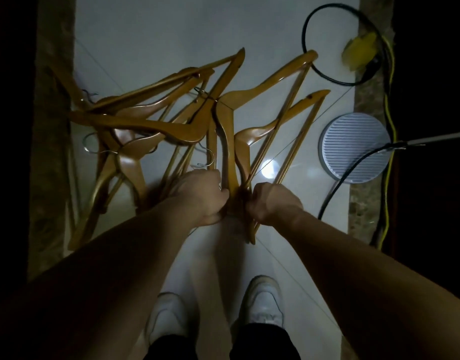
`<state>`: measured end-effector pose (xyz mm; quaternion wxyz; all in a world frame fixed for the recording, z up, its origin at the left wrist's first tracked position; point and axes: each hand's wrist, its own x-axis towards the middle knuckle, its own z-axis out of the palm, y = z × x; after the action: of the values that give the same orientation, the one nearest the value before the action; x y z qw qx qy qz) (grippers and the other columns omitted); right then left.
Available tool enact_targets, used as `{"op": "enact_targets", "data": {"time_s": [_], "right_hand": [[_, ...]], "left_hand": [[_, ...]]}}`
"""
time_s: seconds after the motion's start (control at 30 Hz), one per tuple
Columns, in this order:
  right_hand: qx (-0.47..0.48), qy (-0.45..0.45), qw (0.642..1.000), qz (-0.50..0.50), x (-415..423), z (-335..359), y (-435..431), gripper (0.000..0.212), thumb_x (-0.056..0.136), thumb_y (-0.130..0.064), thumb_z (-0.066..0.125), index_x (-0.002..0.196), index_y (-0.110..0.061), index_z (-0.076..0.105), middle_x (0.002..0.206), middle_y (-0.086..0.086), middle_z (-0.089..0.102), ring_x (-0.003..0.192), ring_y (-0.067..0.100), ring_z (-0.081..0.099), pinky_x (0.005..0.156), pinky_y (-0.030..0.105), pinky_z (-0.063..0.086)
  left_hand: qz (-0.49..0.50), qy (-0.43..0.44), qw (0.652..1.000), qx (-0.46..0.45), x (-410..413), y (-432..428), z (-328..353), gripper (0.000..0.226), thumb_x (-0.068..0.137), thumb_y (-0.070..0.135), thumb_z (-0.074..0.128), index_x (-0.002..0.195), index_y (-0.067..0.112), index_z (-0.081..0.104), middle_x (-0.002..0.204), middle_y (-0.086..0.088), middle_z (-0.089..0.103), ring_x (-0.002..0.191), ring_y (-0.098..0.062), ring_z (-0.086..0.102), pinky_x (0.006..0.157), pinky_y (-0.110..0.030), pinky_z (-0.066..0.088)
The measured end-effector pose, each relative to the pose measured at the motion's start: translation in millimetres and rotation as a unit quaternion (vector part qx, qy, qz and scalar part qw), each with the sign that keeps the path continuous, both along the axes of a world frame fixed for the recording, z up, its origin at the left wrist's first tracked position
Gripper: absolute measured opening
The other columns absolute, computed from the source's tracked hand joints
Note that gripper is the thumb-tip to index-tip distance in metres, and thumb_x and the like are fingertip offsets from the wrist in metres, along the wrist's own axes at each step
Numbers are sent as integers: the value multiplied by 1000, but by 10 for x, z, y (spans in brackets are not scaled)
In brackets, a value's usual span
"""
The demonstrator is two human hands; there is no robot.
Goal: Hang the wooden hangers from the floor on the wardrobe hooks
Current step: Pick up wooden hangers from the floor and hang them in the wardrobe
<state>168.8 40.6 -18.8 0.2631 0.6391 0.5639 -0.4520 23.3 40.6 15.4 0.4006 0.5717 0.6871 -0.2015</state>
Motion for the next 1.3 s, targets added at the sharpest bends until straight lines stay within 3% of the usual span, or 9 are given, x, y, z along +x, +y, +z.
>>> {"op": "enact_targets", "data": {"time_s": [0.23, 0.3, 0.43, 0.7, 0.93, 1.03, 1.17, 1.23, 1.3], "right_hand": [[19, -8, 1000, 12, 86, -605, 55, 13, 95, -38, 59, 87, -28, 59, 78, -4, 61, 80, 20, 65, 77, 36, 58], [35, -8, 999, 3, 78, -736, 69, 15, 92, -40, 60, 98, -27, 65, 78, -4, 64, 74, 19, 65, 73, 36, 59], [35, 0, 999, -20, 57, -936, 97, 28, 83, -46, 63, 103, -26, 66, 82, -4, 67, 73, 19, 66, 74, 39, 61], [42, 23, 999, -20, 83, -1125, 117, 18, 86, -35, 71, 100, -24, 69, 87, -2, 69, 81, 21, 68, 78, 37, 59], [54, 39, 996, -64, 73, -1108, 78, 32, 93, -25, 66, 120, -11, 57, 101, 7, 65, 96, 26, 67, 84, 35, 57], [59, 28, 995, -76, 106, -994, 51, 31, 96, -23, 61, 122, -10, 49, 93, 4, 57, 94, 26, 65, 81, 35, 55], [29, 7, 994, -101, 129, -736, 33, 32, 96, -23, 62, 119, -9, 45, 98, 6, 57, 97, 27, 64, 84, 35, 54], [25, 0, 990, -137, 149, -570, 40, 35, 97, -24, 60, 124, -7, 45, 108, 12, 63, 103, 31, 68, 90, 38, 57], [30, 4, 984, -174, 193, -355, 50, 31, 101, -26, 54, 123, -5, 45, 113, 12, 64, 97, 24, 69, 84, 28, 59]], "left_hand": [[62, 26, 998, 20, 230, 199, -771, 37, 91, 52, 53, 91, 16, 60, 88, -2, 63, 88, -24, 59, 89, -45, 51], [60, 42, 997, 27, 284, 224, -902, 38, 90, 53, 53, 95, 17, 62, 92, -7, 66, 91, -28, 62, 88, -45, 51], [73, 56, 995, 38, 366, 275, -1097, 36, 93, 46, 55, 108, 14, 60, 96, -7, 61, 86, -22, 54, 69, -35, 40], [171, 17, 982, 78, 414, 363, -1383, 39, 90, 35, 63, 115, 6, 55, 110, -13, 65, 102, -31, 63, 68, -35, 42], [233, -15, 969, 75, 381, 375, -1299, 37, 89, 32, 64, 114, 8, 52, 92, -7, 54, 82, -20, 50, 53, -26, 33], [292, -61, 951, 80, 384, 337, -1195, 33, 89, 31, 63, 113, 10, 54, 94, -6, 60, 83, -22, 56, 54, -26, 34], [332, -86, 934, 99, 398, 294, -933, 43, 90, 30, 61, 129, 15, 49, 94, -5, 61, 75, -19, 56, 52, -26, 35], [349, -93, 927, 102, 392, 306, -762, 45, 90, 27, 61, 132, 18, 47, 107, -11, 64, 89, -28, 62, 59, -31, 42], [367, -99, 918, 110, 376, 319, -559, 43, 88, 23, 62, 129, 18, 49, 114, -13, 64, 100, -35, 63, 69, -39, 49]]}}
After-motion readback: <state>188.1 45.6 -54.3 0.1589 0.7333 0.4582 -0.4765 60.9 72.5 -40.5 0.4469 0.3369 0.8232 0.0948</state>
